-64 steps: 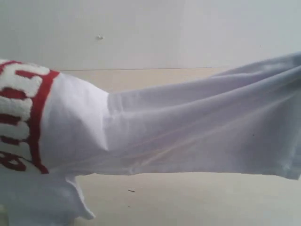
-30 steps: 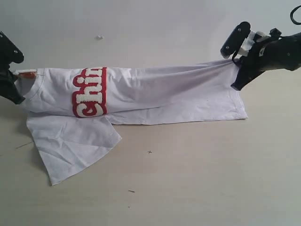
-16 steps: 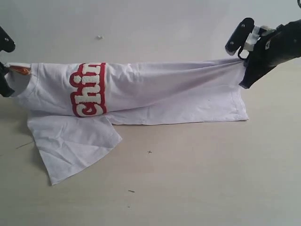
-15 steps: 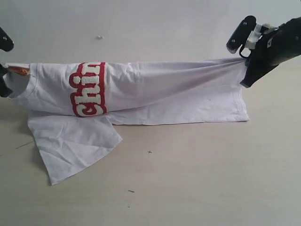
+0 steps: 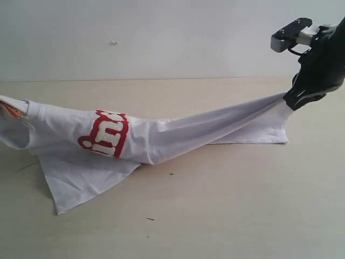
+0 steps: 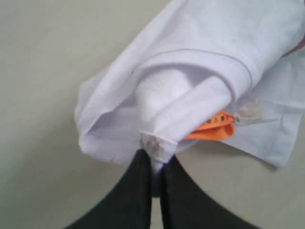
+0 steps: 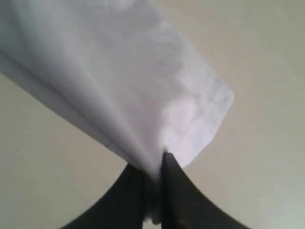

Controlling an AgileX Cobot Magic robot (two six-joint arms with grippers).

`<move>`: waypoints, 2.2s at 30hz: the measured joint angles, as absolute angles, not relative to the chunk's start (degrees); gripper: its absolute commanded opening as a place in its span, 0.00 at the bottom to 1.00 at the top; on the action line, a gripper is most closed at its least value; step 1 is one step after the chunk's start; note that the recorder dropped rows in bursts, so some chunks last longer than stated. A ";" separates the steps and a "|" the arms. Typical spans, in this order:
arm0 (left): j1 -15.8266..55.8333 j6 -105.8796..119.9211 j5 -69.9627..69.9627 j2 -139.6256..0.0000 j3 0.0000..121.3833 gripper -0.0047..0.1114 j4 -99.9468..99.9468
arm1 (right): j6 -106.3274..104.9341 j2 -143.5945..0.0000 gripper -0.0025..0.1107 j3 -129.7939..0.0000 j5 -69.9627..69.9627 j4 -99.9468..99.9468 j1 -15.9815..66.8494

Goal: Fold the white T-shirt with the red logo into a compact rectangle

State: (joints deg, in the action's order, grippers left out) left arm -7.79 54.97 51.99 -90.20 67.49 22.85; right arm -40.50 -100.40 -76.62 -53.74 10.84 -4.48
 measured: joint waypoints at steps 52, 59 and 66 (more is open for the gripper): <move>-8.03 9.83 70.94 -56.50 77.70 0.04 0.00 | -12.30 -66.01 0.02 -82.98 -70.67 4.71 -4.48; -8.03 11.20 70.99 -56.50 76.19 0.04 0.70 | -13.41 -66.95 0.02 -76.86 -70.67 4.27 -4.48; -8.03 13.25 71.08 -60.49 72.42 0.04 2.12 | -15.00 -70.80 0.02 -74.56 -70.78 3.26 -4.48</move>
State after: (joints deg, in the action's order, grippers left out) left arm -8.03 13.25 71.08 -60.49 72.42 2.12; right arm -15.00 -70.80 -74.56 -70.78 3.26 -4.48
